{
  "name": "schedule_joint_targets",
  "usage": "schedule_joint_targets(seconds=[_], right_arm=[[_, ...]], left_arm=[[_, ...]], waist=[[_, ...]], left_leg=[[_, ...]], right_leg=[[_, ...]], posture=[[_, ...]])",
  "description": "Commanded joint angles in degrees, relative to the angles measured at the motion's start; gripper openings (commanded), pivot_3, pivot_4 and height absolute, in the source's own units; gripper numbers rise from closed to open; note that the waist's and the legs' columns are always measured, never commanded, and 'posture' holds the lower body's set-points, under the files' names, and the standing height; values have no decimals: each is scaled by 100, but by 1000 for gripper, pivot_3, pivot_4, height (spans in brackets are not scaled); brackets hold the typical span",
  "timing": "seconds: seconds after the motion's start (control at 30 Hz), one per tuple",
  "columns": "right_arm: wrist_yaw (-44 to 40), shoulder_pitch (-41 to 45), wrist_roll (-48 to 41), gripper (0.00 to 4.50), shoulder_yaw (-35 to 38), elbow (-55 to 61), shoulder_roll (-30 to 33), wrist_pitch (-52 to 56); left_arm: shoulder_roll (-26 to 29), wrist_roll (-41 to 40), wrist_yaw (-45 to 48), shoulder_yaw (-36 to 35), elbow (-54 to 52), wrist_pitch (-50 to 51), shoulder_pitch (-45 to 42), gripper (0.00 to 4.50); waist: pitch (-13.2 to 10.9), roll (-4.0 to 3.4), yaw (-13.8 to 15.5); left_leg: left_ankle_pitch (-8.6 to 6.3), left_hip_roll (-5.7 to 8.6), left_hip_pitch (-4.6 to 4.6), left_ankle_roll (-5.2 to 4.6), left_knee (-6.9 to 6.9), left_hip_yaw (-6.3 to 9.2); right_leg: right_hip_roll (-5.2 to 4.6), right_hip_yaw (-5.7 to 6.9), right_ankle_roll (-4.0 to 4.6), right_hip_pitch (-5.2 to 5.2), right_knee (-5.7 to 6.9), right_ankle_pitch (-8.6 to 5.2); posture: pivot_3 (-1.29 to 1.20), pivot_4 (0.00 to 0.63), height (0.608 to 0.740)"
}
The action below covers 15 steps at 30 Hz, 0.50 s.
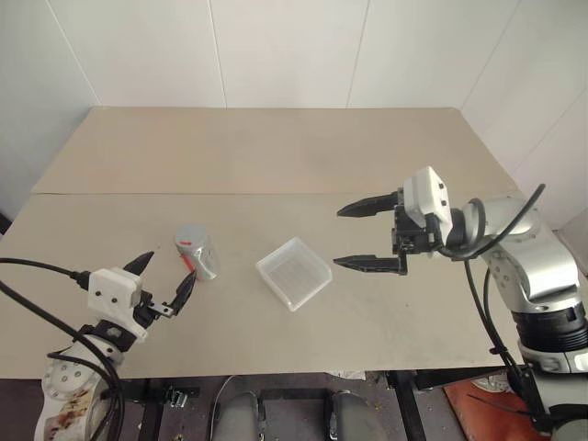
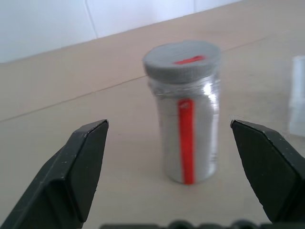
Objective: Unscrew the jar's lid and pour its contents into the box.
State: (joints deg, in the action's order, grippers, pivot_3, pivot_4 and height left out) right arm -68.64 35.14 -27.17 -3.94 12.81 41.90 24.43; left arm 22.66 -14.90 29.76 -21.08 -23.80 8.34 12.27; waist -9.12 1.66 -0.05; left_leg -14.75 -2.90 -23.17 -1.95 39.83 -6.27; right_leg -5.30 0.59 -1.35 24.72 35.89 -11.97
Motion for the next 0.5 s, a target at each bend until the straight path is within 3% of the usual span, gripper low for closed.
schedule_joint_targets(seconds=[0.03, 0.3, 0.5], right_arm=[[-34, 85, -56, 4500, 148, 91, -10, -207], [-7, -62, -160, 4500, 316, 254, 54, -263], [31, -149, -209, 4500, 379, 384, 79, -260]], left_arm=[[61, 76, -29, 82, 232, -345, -219, 4480], [134, 21, 147, 442, 761, -585, -761, 4480], [185, -30, 147, 431, 775, -592, -710, 4480]], waist=[[0, 0, 0], [0, 0, 8], [0, 0, -7]], left_leg=[[0, 0, -1, 0, 0, 1], [0, -1, -1, 0, 0, 0], [0, -3, 0, 0, -2, 1]], right_leg=[[0, 1, 0, 0, 0, 0], [-2, 3, 0, 0, 1, 1], [-2, 4, 0, 2, 2, 1]], posture=[[0, 150, 740], [0, 150, 740], [0, 150, 740]])
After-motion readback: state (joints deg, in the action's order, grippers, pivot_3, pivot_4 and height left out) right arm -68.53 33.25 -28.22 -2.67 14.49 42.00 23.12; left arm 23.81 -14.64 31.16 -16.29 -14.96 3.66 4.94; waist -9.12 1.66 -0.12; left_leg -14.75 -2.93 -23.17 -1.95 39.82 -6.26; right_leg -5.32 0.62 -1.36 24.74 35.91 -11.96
